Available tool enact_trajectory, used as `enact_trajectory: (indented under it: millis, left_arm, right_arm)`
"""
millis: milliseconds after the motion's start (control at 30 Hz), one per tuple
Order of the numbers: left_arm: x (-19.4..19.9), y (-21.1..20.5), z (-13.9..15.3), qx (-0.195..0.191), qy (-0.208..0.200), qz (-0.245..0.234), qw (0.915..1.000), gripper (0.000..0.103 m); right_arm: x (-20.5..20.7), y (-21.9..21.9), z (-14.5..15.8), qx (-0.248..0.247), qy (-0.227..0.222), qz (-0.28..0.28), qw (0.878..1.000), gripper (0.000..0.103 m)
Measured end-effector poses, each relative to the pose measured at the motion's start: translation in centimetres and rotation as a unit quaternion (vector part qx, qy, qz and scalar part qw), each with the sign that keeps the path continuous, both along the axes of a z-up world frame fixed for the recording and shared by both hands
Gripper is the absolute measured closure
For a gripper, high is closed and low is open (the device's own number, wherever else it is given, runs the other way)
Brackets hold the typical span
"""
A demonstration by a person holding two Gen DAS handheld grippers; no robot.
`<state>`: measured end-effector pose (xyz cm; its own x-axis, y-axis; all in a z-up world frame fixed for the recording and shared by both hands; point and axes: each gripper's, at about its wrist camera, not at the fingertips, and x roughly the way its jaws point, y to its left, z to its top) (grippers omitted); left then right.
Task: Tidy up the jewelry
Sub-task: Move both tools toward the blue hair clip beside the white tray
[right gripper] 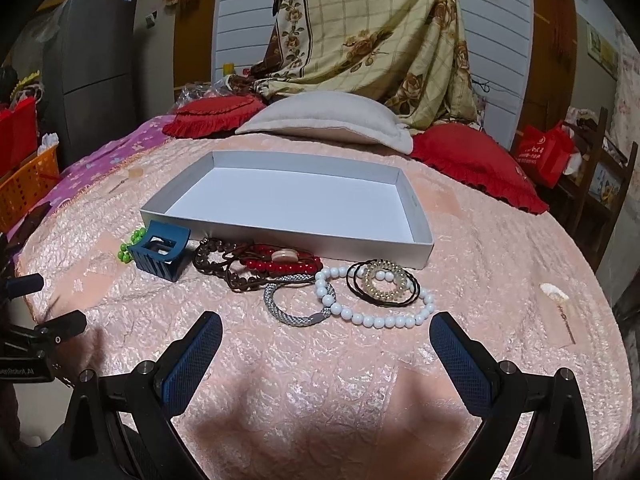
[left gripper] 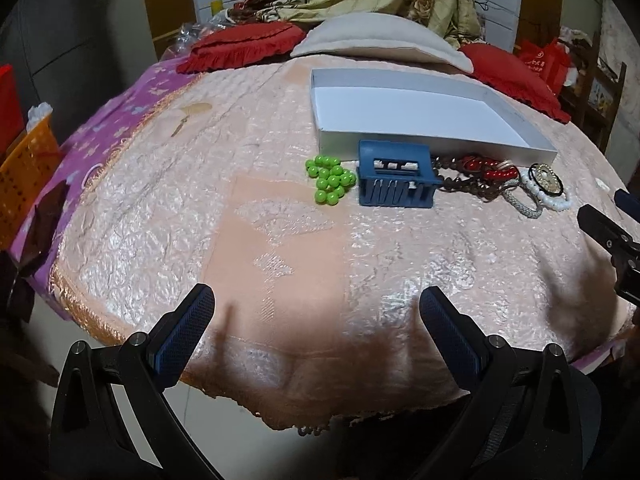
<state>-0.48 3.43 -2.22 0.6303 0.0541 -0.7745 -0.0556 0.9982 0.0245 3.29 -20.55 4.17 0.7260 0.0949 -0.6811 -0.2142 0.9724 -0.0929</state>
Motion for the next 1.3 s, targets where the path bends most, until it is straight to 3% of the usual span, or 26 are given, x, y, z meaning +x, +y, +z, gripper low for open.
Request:
enact_trajectory:
  millis: [167, 267, 467, 633, 833, 1100, 1167, 1233, 1300]
  left_arm:
    - [0.1, 0.2, -0.2, -0.019, 0.002, -0.004, 0.9998, 0.001]
    - [0.3, 0.1, -0.3, -0.030, 0.005, -0.007, 0.9995, 0.001]
    - [1.5, -0.9, 0.4, -0.010, -0.006, 0.005, 0.9999, 0.001]
    - [2.0, -3.1, 1.3, 0.019, -0.023, -0.014, 0.9995, 0.001]
    - [2.5, -4.0, 1.1, 0.013, -0.013, -0.036, 0.9992, 0.001]
    - [2.9, -3.3, 1.4, 0.004, -0.008, -0.028, 0.9996, 0.001]
    - [3.1, -3.3, 1.8, 0.016, -0.015, -0.036, 0.9991, 0.001]
    - [3.4, -3.3, 2.3, 0.058, -0.032, -0.039, 0.9970, 0.001]
    - [3.8, -2.6, 2.6, 0.053, -0.032, -0.034, 0.9975, 0.001]
  right_arm:
    - [0.7, -0.5, -0.1, 0.001, 0.010, -0.030, 1.000, 0.000]
    - [1.3, -1.3, -0.3, 0.026, 0.023, -0.053, 0.998, 0.000]
    - [1.2, -1.0, 0.3, 0.040, 0.016, -0.054, 0.998, 0.000]
    - [1.1, -1.2, 0.2, 0.038, 0.007, -0.054, 0.998, 0.000]
    - [1.2, -1.7, 0.0, 0.046, 0.009, -0.062, 0.997, 0.000]
    - [1.6, -2.3, 0.8, 0.077, 0.007, -0.081, 0.994, 0.000]
    - [1.5, -2.2, 0.6, 0.072, 0.009, -0.081, 0.994, 0.000]
    - [1.4, -2.0, 0.2, 0.058, 0.011, -0.075, 0.995, 0.000]
    - [1.5, -2.4, 0.0, 0.054, 0.016, -0.082, 0.995, 0.000]
